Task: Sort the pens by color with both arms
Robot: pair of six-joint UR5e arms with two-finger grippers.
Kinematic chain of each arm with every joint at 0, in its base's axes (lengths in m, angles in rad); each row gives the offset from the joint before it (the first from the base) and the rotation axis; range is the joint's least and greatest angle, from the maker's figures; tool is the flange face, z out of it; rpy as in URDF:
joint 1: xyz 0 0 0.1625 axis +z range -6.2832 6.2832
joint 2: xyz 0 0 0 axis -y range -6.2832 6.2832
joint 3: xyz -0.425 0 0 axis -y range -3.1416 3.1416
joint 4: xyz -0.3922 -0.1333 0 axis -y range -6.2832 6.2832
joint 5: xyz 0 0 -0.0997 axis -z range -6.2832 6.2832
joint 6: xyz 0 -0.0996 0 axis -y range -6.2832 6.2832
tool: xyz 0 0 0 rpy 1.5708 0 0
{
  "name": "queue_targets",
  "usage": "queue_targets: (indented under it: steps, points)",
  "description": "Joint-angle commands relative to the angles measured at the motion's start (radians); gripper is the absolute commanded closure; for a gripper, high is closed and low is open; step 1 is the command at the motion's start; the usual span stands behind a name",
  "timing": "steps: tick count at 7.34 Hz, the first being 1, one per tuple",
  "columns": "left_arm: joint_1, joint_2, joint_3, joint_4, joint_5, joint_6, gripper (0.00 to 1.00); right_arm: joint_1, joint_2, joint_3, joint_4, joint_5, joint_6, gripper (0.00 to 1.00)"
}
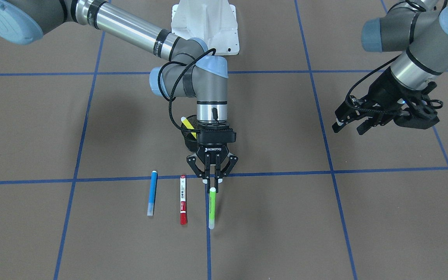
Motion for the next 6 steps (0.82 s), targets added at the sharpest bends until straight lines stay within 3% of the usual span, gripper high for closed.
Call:
queue_targets:
  steps: [1, 4, 5, 6]
  points:
    - [0.000, 0.003, -0.004, 0.000, 0.000, 0.000, 0.18, 0.001, 0.009, -0.029, 0.000, -0.002, -0.006, 1.00]
    - [0.000, 0.004, -0.005, 0.000, 0.000, -0.002, 0.17, 0.003, 0.012, -0.032, 0.000, 0.001, -0.044, 1.00]
    - [0.000, 0.006, -0.005, 0.000, 0.000, -0.002, 0.17, 0.003, 0.012, -0.032, 0.000, 0.003, -0.046, 0.89]
    - [0.000, 0.006, -0.005, 0.000, 0.000, -0.002, 0.17, 0.003, 0.012, -0.032, 0.000, 0.011, -0.046, 0.69]
